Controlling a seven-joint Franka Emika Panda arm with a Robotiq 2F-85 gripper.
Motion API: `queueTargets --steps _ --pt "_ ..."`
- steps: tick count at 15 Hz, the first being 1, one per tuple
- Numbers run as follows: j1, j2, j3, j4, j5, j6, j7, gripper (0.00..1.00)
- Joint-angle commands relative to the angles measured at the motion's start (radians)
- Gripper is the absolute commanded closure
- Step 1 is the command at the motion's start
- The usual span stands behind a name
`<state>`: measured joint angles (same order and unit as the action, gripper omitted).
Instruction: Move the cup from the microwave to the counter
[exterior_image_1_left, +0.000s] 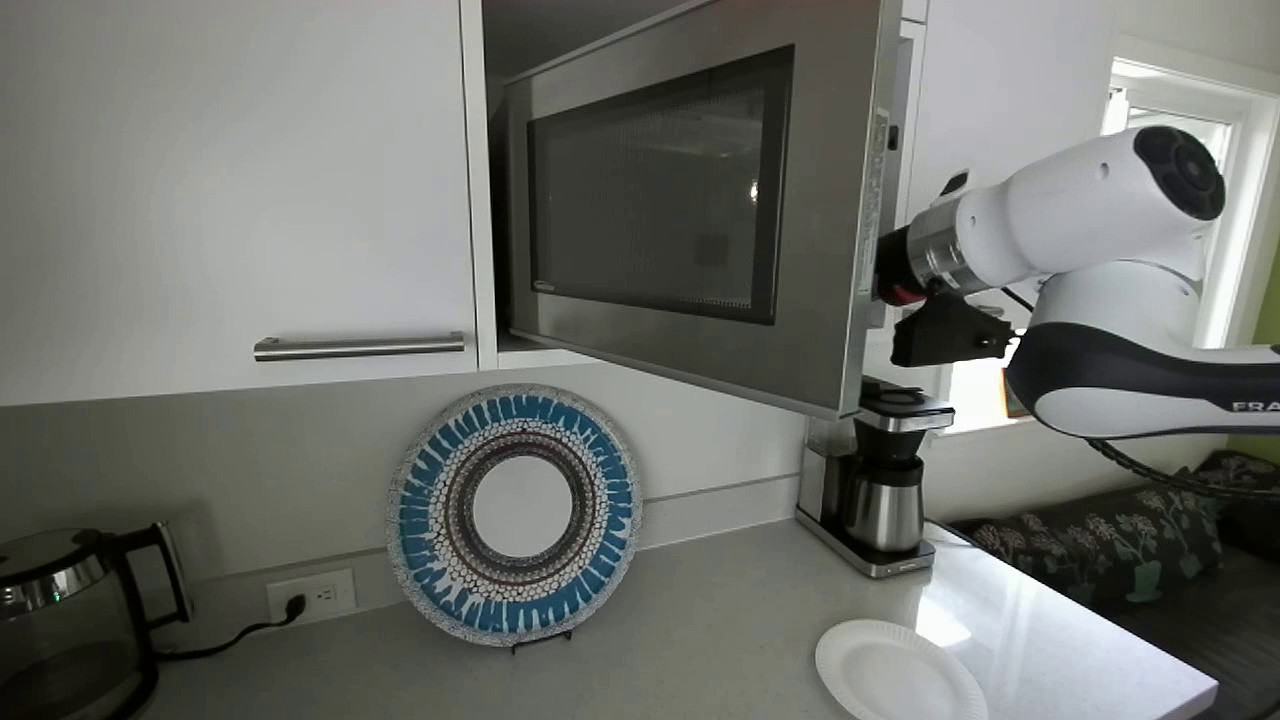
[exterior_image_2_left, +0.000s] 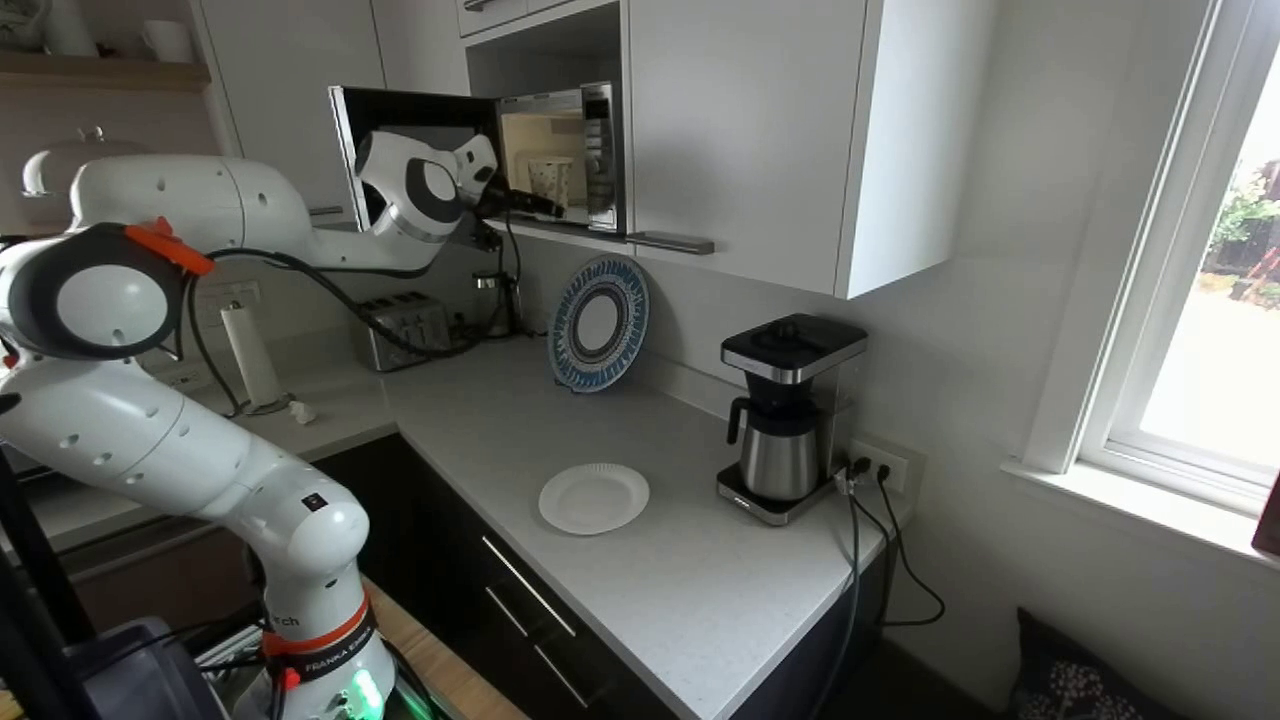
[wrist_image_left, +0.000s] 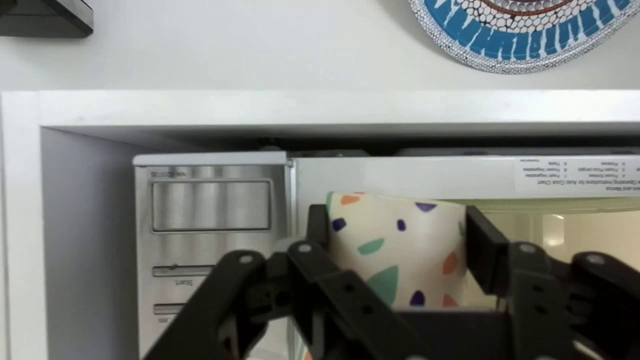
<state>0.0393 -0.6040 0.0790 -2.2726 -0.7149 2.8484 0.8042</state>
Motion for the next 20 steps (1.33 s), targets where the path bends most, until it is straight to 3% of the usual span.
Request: queueTargets --steps 1,6,9,12,17,20 --pt "-0.028 -0.095 0.025 -0.110 0.160 -0.066 -0.119 0.59" --pt "-0.185 -0.132 0.122 -0.140 0.260 -0.200 -0.198 0.59" --pt "-0.284 -0.143 0.181 -0.154 0.233 -0.248 -0.167 0.59" --pt "-0.336 -0.130 0.220 -0.169 0.231 -0.286 -0.146 0.59" --pt "-0.450 -0.111 0.315 -0.195 0.205 -0.344 0.051 0.59" --pt "-0.477 -0.082 0.348 -0.194 0.207 -0.385 0.191 0.59"
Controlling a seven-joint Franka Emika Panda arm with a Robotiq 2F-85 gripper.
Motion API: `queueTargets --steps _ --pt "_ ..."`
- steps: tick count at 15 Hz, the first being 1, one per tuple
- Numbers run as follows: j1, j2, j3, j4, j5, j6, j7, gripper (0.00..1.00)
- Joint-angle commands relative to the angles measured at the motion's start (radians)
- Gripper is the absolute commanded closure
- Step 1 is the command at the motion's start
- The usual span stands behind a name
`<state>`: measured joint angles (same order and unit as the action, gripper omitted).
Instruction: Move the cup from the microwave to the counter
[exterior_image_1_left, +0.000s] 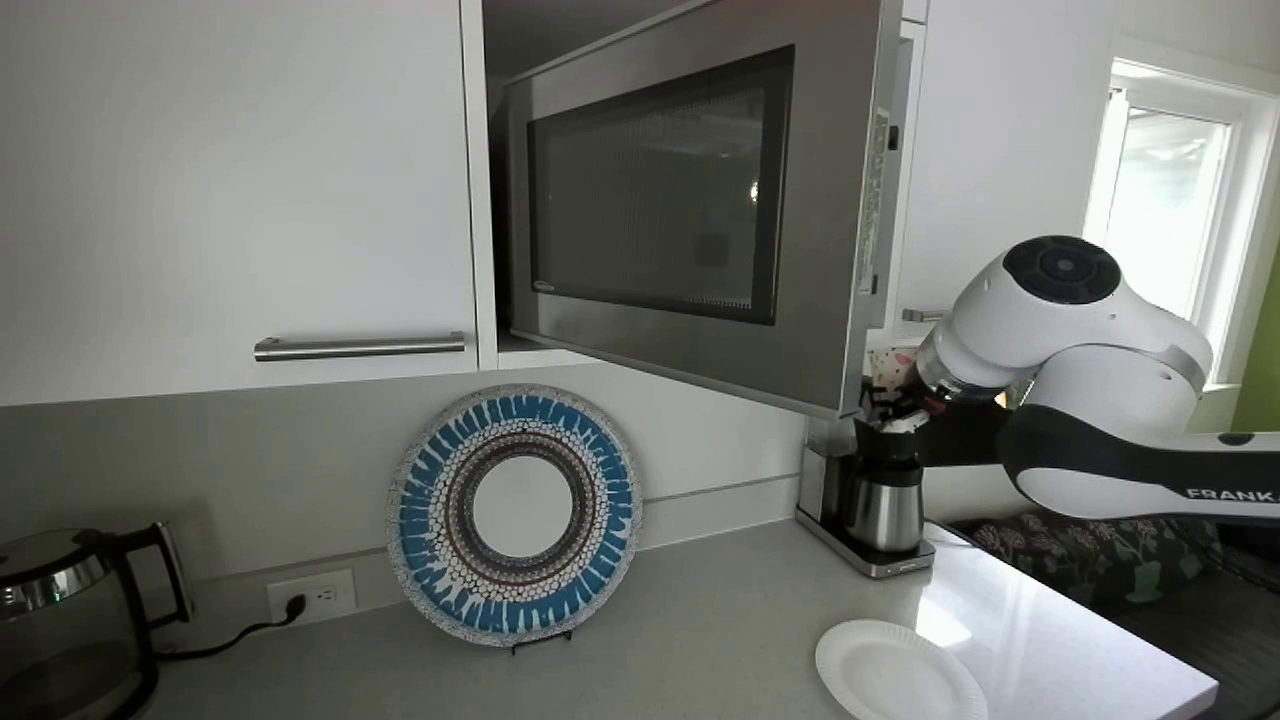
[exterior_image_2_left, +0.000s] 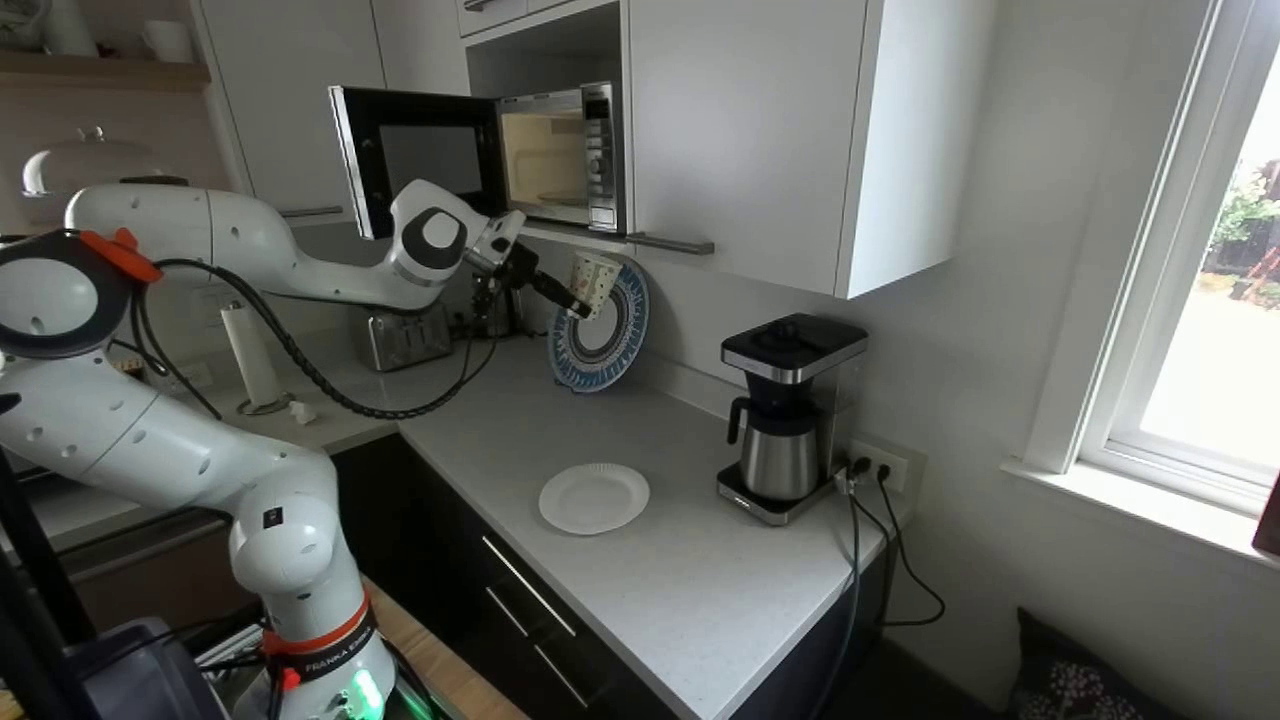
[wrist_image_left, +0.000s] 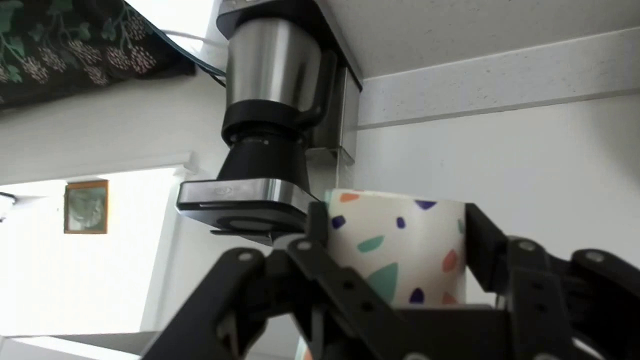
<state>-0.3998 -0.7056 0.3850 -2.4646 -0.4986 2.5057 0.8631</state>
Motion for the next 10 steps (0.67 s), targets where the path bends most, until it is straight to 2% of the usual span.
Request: queueTargets --steps 1,2,5,10 --pt "-0.023 0.047 0.034 0.001 0.003 -0.033 0.159 0.59" --pt "0.007 0.022 0.002 0.001 -0.024 -0.031 0.103 0.34" --pt "0.011 0.051 0.003 0.002 -0.027 -0.032 0.154 0.34" --pt "0.011 0.055 0.002 0.003 -0.027 -0.033 0.157 0.34"
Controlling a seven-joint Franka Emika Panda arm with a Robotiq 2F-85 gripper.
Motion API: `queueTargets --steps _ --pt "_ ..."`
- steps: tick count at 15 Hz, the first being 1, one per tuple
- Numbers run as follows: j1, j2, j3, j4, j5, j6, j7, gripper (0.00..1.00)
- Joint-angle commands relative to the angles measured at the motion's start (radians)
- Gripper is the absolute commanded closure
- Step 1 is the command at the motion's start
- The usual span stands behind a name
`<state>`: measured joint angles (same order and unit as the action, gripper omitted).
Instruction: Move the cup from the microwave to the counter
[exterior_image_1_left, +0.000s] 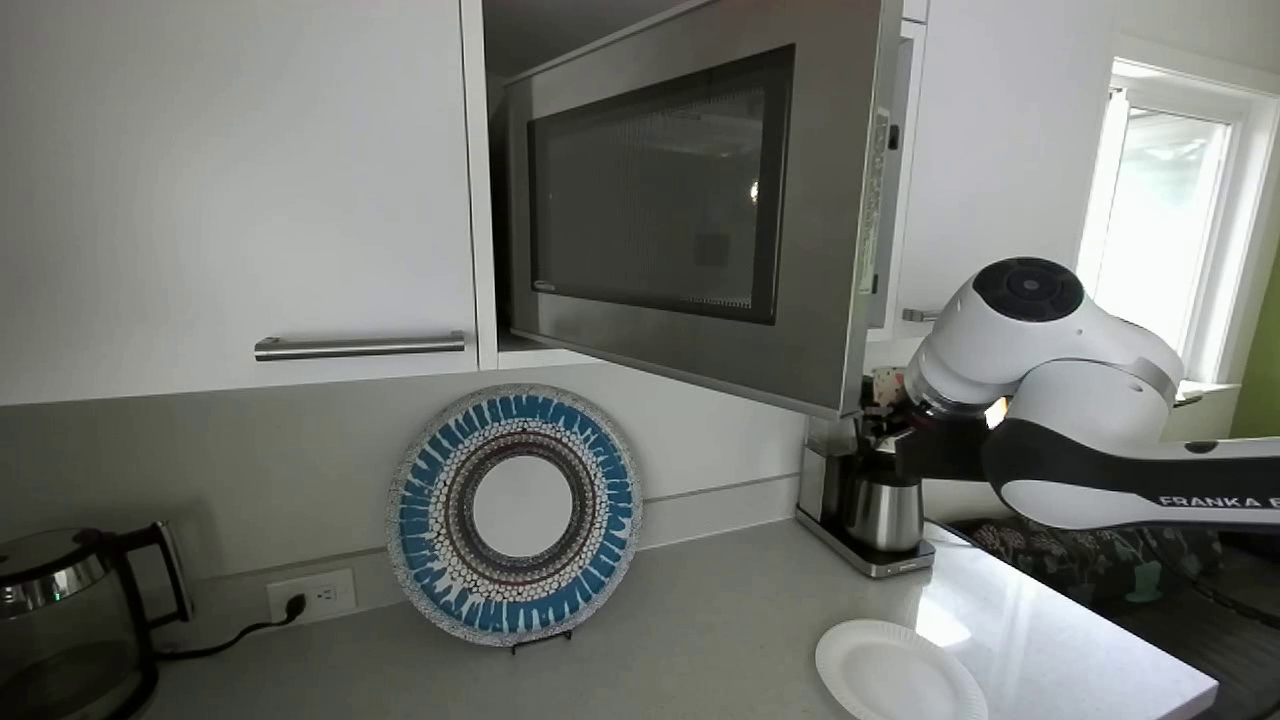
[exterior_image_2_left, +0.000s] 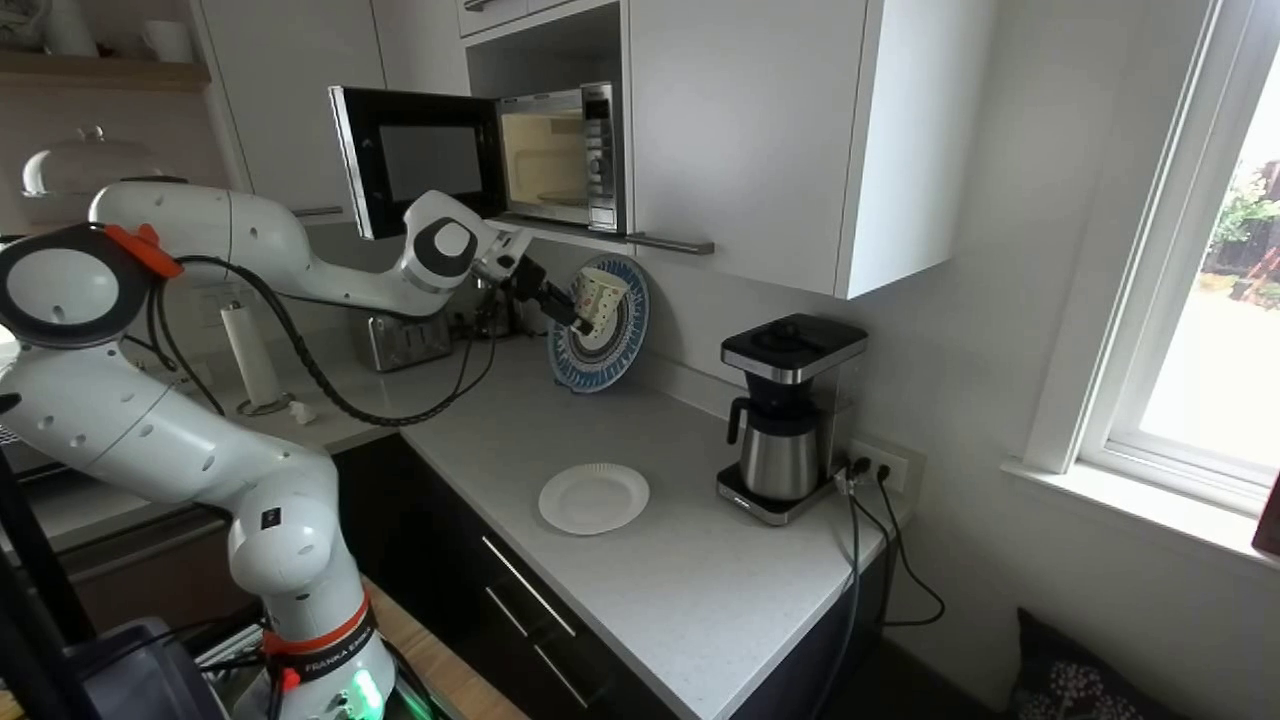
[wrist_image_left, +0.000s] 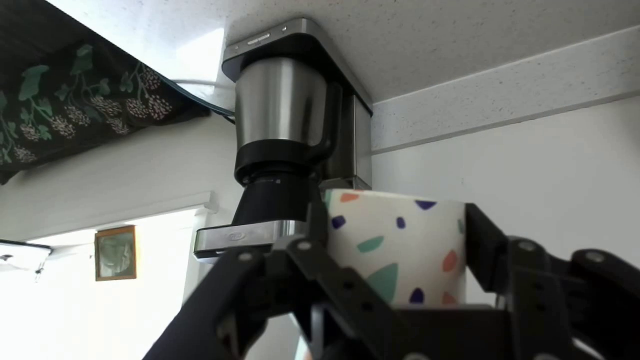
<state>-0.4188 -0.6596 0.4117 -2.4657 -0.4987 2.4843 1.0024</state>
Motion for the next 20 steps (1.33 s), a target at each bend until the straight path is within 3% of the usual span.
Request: queueTargets --steps 1,2,3,7,11,15,20 --pt "0.030 0.009 -0.024 0.004 -0.027 -0.011 0.018 0.34" --pt "-0.007 0.026 0.009 0.015 -0.049 -0.028 0.064 0.59" --pt "-0.040 0.048 0.040 0.013 -0.084 -0.033 0.110 0.59" --pt "-0.039 0.129 0.061 -0.007 -0.221 -0.065 0.294 0.59" --pt "0.017 0.262 0.006 -0.005 -0.361 -0.081 0.469 0.59" --pt "0.065 0.427 -0.083 0.027 -0.520 -0.101 0.666 0.59" --pt "0.170 0.593 -0.256 0.088 -0.676 -0.083 0.811 0.59"
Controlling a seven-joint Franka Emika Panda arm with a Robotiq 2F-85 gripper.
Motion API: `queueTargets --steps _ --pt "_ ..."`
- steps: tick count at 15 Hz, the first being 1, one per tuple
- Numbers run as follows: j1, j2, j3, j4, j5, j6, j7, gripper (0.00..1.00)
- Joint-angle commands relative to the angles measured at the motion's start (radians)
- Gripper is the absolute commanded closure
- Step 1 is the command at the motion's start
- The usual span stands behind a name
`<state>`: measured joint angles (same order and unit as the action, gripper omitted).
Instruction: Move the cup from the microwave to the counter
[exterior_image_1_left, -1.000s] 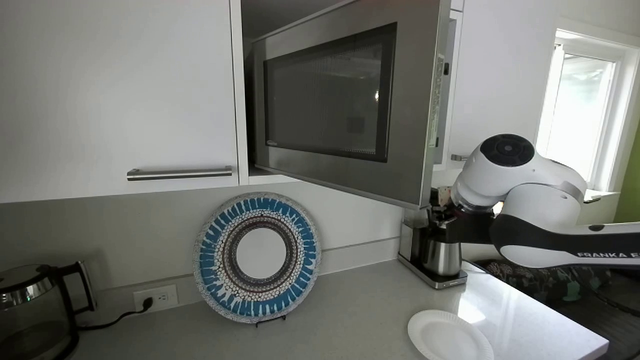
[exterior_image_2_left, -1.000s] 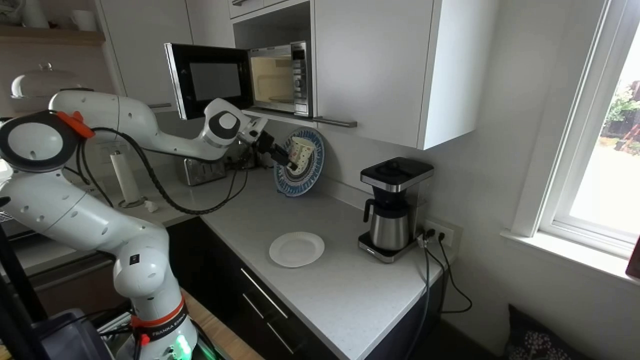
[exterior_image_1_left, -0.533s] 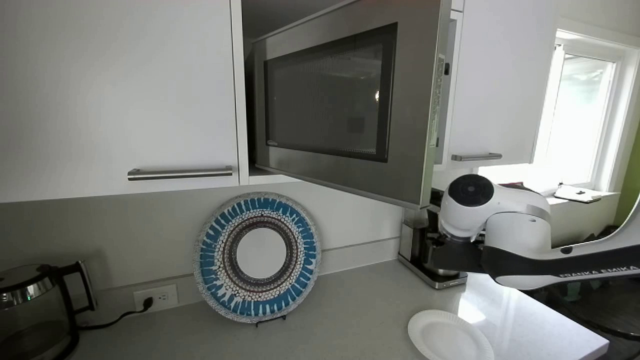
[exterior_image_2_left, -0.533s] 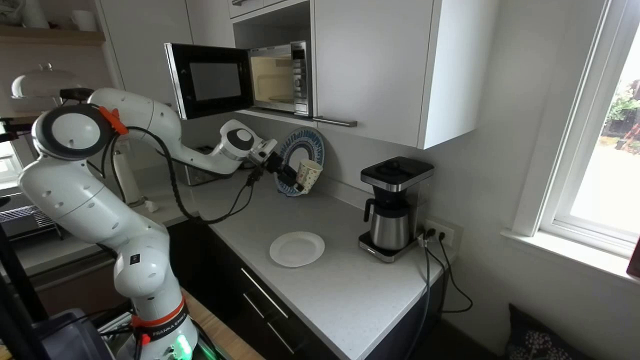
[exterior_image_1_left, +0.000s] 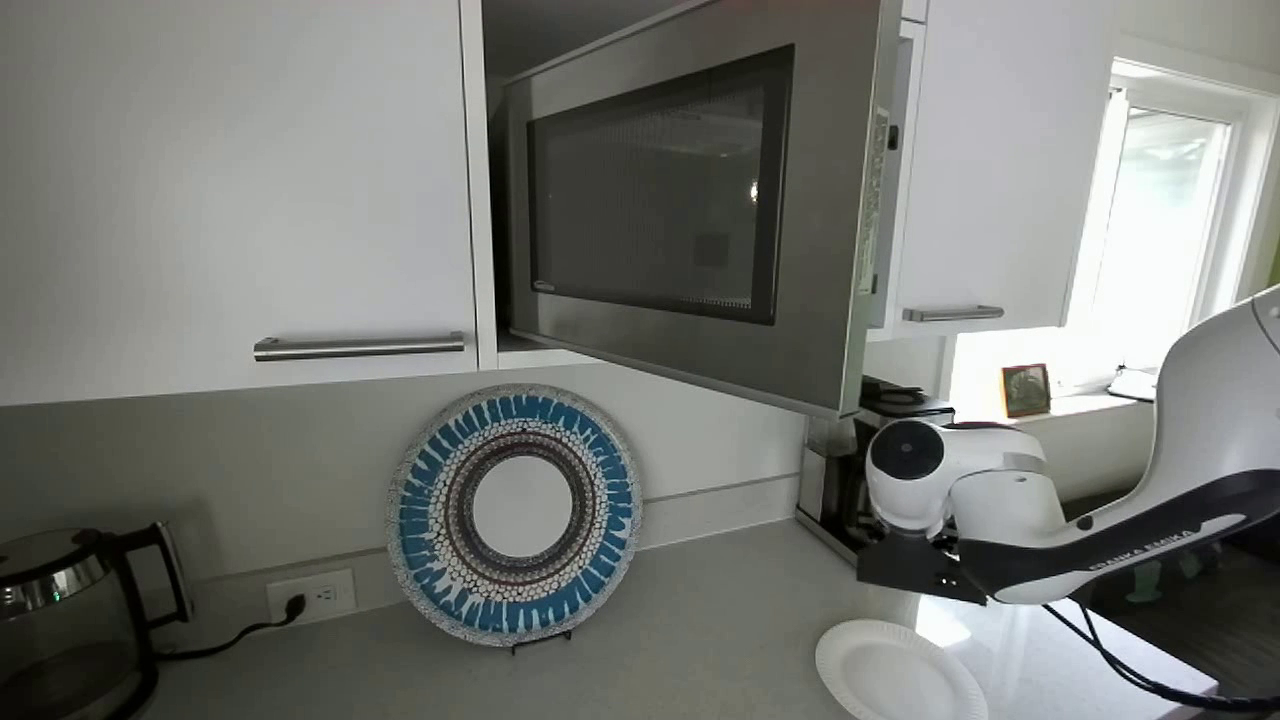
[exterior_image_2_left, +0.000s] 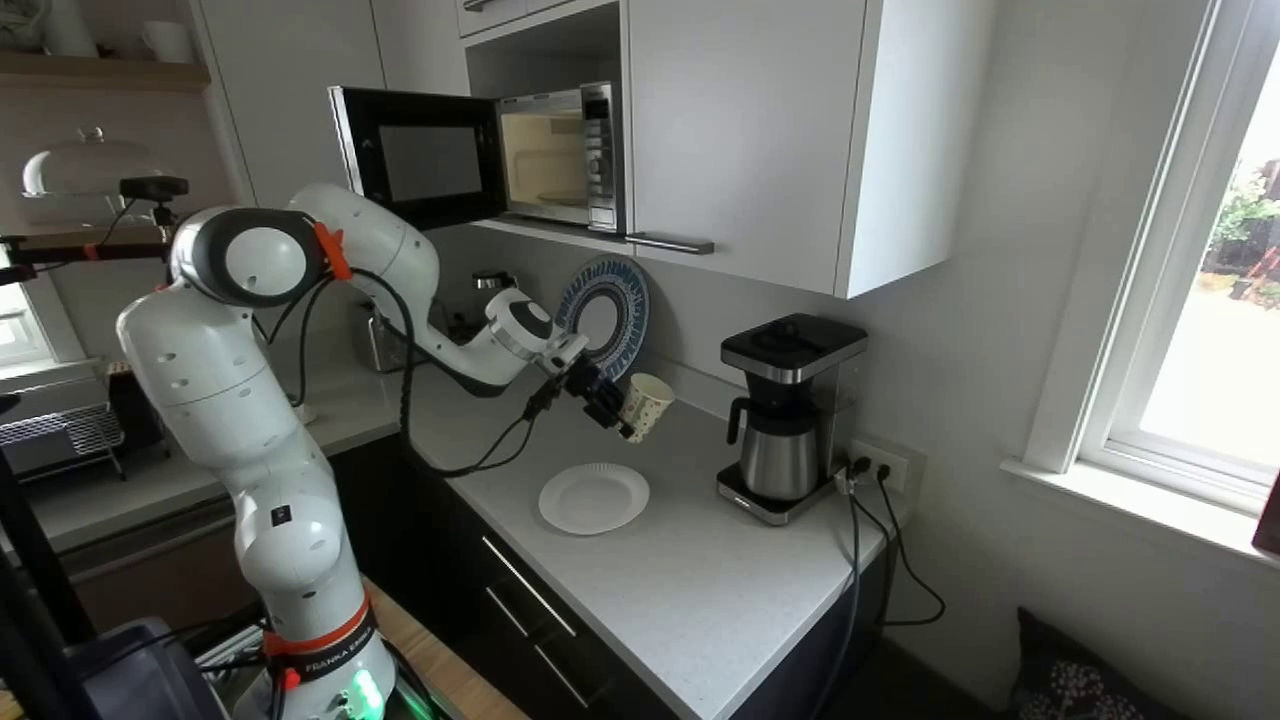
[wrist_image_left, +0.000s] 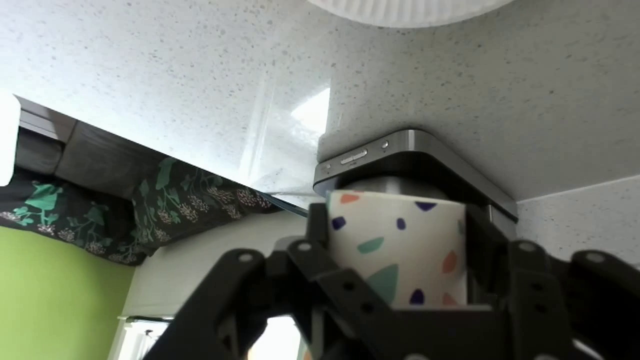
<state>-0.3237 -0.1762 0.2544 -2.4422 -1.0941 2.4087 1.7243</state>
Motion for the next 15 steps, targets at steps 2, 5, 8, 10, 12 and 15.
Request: queueTargets --steps 2,5,8,10,12,15 --pt "0.105 0.170 -0.161 0.100 -0.116 0.006 0.117 0.59" --pt "0.152 0.158 -0.215 0.088 -0.071 0.001 0.066 0.34" --pt "0.162 0.197 -0.227 0.117 -0.069 0.003 0.065 0.34" --pt "0.164 0.198 -0.226 0.119 -0.069 0.003 0.065 0.59" --pt "0.174 0.224 -0.247 0.126 -0.124 0.000 0.134 0.59" --pt "0.179 0.260 -0.287 0.124 -0.182 0.027 0.225 0.59"
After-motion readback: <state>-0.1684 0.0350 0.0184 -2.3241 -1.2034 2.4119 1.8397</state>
